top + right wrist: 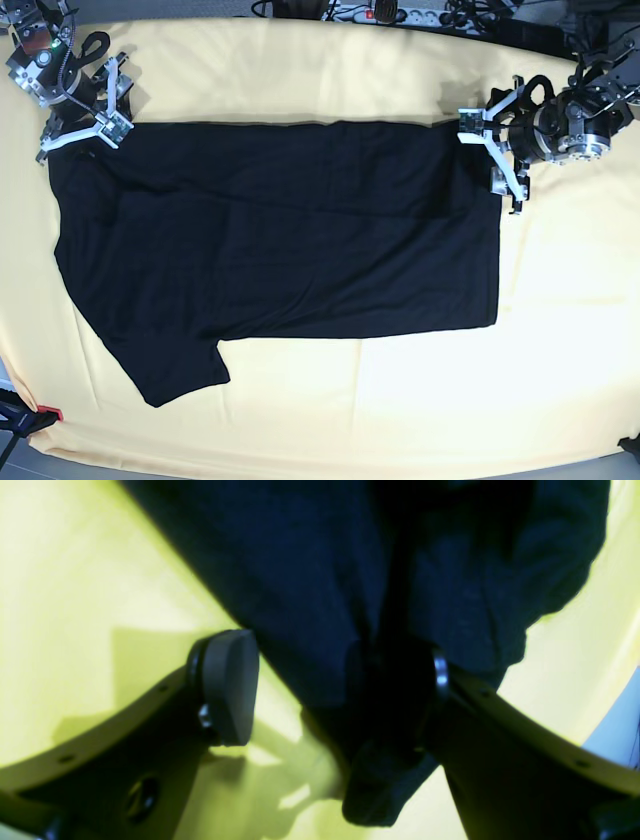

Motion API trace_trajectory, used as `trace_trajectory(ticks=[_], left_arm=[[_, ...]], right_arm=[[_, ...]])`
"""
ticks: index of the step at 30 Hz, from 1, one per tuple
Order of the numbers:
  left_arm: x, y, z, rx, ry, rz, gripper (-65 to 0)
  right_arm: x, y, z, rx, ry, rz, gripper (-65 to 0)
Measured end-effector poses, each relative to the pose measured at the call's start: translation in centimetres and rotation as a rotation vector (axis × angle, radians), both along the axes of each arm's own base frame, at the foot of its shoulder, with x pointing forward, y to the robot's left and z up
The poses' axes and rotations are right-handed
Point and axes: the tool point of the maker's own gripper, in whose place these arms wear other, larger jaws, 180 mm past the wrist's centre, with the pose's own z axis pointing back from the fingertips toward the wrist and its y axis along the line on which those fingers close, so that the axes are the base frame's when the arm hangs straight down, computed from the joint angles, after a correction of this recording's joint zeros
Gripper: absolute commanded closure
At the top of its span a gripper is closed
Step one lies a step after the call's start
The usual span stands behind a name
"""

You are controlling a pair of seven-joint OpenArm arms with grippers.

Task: Fold the T-shirt properly

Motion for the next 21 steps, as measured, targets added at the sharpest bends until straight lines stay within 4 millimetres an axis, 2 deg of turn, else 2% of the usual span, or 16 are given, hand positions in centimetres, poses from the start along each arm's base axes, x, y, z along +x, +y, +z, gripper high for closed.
trace_trajectory(ticks=[3,8,12,16,20,21], left_arm=[[0.6,0.5,-0.2,0.014,-0.032,-0.014,-43.0],[2.8,1.7,-0.2,-0.031,-0.104,0.072,-43.0],[3.1,2.2,-0.3,-0.006,-0.121,0.087,-43.0],[3.2,2.3,0.2,0.044,-0.149,0.087,-43.0],[2.6,1.2,0.8,0.047,-0.156,0.050,-43.0],[2.6,0.9,1.0,0.041,-0.159,0.045,-43.0]], right_arm=[[0.0,-0.4,-0.3,0.006,-0.003,-0.014,-43.3],[0.1,-0.6,-0.4,0.002,-0.009,-0.024,-43.3],[0.5,-0.7,-0.2,-0.001,-0.015,-0.024,-43.0],[0.9,-1.2,-0.1,-0.012,-0.033,-0.052,-30.4],[0.8,-1.5,-0.1,-0.022,-0.031,-0.063,-28.7],[0.8,-1.5,-0.1,-0.023,-0.029,-0.064,-25.5]])
